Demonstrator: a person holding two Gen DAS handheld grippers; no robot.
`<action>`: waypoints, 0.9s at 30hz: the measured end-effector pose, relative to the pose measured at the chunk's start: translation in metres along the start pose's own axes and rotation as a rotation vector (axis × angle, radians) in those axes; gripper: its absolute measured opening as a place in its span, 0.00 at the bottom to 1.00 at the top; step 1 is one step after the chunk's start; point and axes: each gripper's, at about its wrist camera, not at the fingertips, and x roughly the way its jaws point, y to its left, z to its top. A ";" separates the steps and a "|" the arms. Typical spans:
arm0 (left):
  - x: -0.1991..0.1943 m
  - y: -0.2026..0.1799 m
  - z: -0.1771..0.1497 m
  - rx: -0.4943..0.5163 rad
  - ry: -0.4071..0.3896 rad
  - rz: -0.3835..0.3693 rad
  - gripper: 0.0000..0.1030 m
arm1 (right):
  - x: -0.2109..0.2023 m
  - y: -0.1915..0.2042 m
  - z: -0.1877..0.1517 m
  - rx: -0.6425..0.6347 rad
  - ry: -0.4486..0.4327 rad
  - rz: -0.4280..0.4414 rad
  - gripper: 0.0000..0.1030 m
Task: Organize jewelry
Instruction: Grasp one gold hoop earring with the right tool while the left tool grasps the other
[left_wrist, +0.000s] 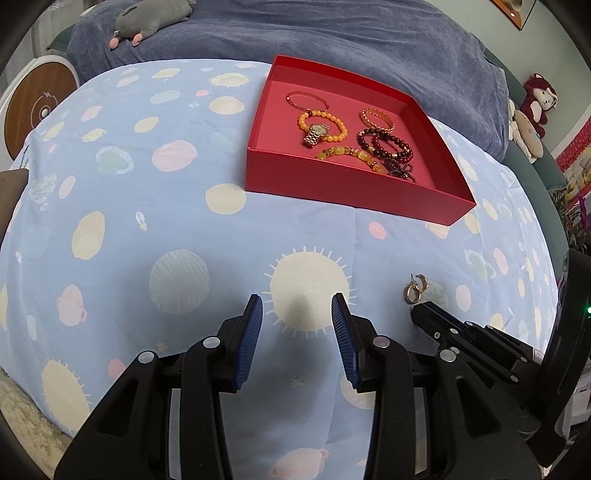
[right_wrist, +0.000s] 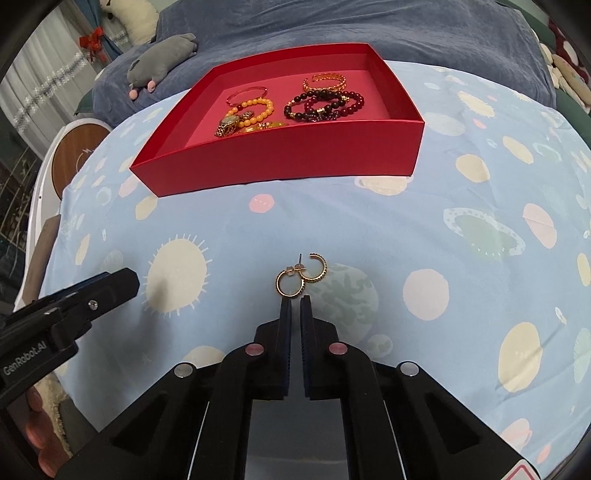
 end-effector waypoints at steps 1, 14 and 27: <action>0.000 -0.001 0.000 -0.002 0.001 -0.001 0.36 | -0.001 -0.001 0.001 0.007 0.002 0.007 0.06; -0.002 -0.001 0.001 -0.005 -0.002 -0.002 0.36 | 0.009 0.009 0.011 0.008 -0.012 -0.010 0.18; 0.005 -0.026 0.006 0.021 0.005 -0.051 0.36 | -0.026 -0.025 -0.007 0.074 -0.050 0.012 0.14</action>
